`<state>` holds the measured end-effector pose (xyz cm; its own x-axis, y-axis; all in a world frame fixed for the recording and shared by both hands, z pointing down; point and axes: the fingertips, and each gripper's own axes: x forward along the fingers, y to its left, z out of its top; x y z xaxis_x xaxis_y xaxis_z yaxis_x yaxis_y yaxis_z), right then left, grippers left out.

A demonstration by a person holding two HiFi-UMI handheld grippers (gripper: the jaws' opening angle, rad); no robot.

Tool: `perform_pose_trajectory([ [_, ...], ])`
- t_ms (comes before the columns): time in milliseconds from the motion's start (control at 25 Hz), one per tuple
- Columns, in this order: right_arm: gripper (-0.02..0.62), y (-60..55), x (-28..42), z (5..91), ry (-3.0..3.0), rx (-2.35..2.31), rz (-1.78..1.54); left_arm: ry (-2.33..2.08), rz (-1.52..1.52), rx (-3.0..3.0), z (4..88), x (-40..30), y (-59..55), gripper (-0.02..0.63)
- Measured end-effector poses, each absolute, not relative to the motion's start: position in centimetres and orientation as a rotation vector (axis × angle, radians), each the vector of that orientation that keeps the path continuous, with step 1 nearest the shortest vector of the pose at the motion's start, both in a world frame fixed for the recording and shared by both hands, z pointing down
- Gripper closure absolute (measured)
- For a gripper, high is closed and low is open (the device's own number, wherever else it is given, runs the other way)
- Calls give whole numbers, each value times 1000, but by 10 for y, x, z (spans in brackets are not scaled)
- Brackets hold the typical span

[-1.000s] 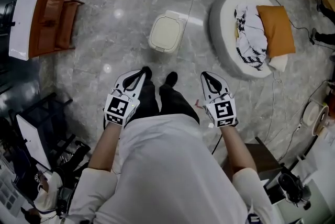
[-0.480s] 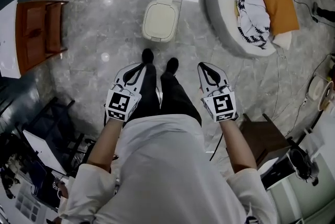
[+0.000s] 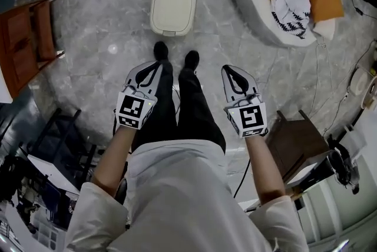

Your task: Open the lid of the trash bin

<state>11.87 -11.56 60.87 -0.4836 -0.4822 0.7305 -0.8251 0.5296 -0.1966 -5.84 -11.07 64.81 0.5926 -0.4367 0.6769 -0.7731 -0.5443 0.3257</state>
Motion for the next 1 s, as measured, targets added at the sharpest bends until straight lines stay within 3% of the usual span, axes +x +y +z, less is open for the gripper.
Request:
perform_pose_trajectory([
  [1000, 565, -97, 111, 757, -2058, 1120, 988, -952, 886, 2042, 872, -53, -102, 581],
])
